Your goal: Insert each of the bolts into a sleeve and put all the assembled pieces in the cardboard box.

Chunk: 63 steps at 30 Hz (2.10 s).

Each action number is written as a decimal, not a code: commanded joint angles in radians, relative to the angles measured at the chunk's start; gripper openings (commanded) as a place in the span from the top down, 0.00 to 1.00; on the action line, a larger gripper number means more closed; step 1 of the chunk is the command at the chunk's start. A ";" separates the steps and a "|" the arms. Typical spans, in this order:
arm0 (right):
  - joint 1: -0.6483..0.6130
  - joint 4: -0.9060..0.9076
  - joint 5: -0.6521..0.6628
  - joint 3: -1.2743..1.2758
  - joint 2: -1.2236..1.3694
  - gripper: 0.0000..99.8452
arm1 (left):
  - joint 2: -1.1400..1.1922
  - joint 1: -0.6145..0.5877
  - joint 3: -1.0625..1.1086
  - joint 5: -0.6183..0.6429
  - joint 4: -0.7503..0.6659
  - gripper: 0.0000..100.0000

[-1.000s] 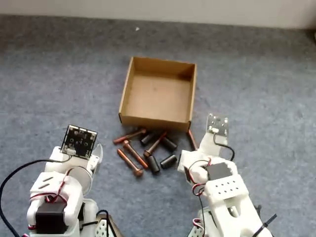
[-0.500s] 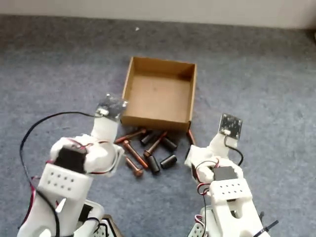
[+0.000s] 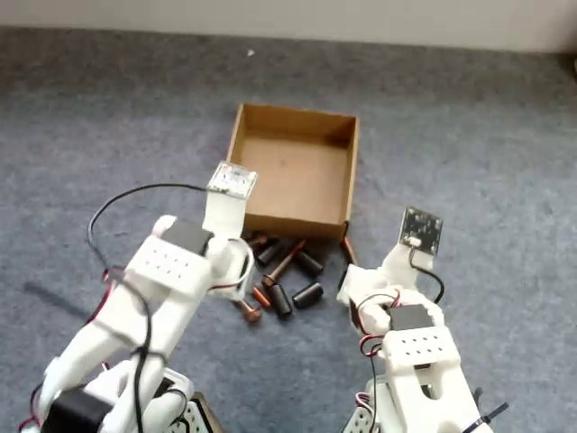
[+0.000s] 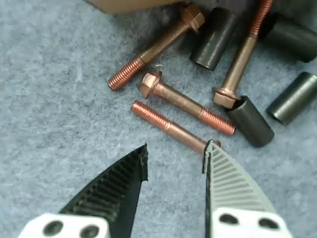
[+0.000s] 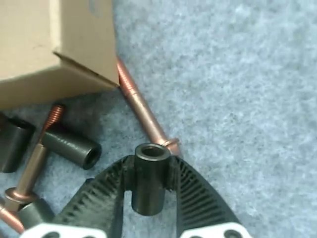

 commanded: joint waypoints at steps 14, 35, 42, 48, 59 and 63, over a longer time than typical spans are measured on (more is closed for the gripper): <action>0.013 -0.019 0.003 -0.004 -0.025 1.00 | 0.435 0.015 -0.240 0.256 -0.032 0.79; 0.013 -0.019 0.005 -0.004 -0.027 1.00 | 0.533 -0.039 -0.243 0.258 -0.187 0.81; 0.013 -0.019 0.005 -0.004 -0.027 1.00 | 0.533 -0.051 -0.237 0.250 -0.207 0.97; 0.013 -0.019 0.005 -0.004 -0.027 1.00 | 0.533 -0.053 -0.237 0.250 -0.206 0.99; 0.013 -0.019 0.005 -0.004 -0.033 1.00 | 0.510 -0.050 -0.243 0.175 -0.199 1.00; 0.012 -0.019 0.005 -0.004 -0.033 1.00 | 0.404 -0.050 -0.225 0.172 -0.192 1.00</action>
